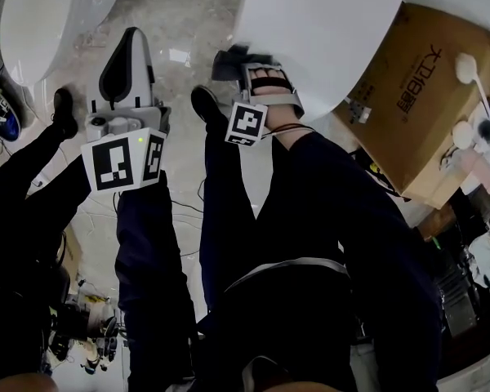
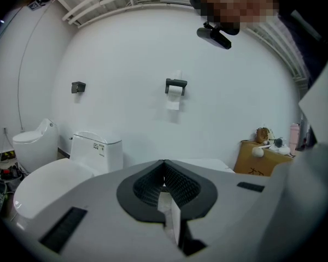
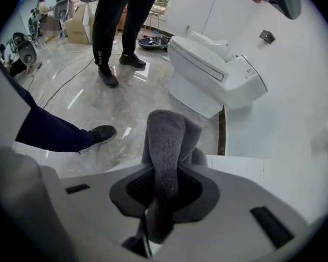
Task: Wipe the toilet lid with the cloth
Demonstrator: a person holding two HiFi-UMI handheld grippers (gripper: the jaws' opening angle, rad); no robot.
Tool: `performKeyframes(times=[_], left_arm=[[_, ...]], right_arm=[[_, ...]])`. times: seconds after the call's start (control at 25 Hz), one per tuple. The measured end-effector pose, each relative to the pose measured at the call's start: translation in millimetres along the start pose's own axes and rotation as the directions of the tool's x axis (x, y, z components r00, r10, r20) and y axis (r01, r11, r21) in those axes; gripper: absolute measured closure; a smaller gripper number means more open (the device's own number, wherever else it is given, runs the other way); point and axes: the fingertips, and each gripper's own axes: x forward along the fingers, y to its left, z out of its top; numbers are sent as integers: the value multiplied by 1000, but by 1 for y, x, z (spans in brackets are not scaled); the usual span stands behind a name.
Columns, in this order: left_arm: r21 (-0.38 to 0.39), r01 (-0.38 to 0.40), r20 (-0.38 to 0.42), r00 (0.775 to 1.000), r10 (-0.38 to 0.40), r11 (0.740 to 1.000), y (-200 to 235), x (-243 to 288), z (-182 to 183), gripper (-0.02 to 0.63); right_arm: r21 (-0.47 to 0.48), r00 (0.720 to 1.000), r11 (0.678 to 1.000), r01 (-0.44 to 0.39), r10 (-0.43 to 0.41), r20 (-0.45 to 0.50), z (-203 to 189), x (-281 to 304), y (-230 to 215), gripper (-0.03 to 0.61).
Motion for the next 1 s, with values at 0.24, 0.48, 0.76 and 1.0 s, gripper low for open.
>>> performKeyframes(times=[0.24,0.48,0.76,1.0], left_arm=[[2,-22,10,1000,22,1000,-2,-7,-1,598],[-6,-30,10,1000,30,1000,-14,-1,-1,598],[-23,-21,21,1000,22,1000,-37,13,7,598],[-30,-24,35,999,25,999,-43,17,13,598]], right_arm=[[138,987,978,-158,154,43,7,-13,41,506],[618,946,744,-255,59,320,10,-45,-8,505],[875,839,455,-163,-403,366,-17,-128,-153,505],[909,680,356,-215,-614,401,-41,-185,-215,505]])
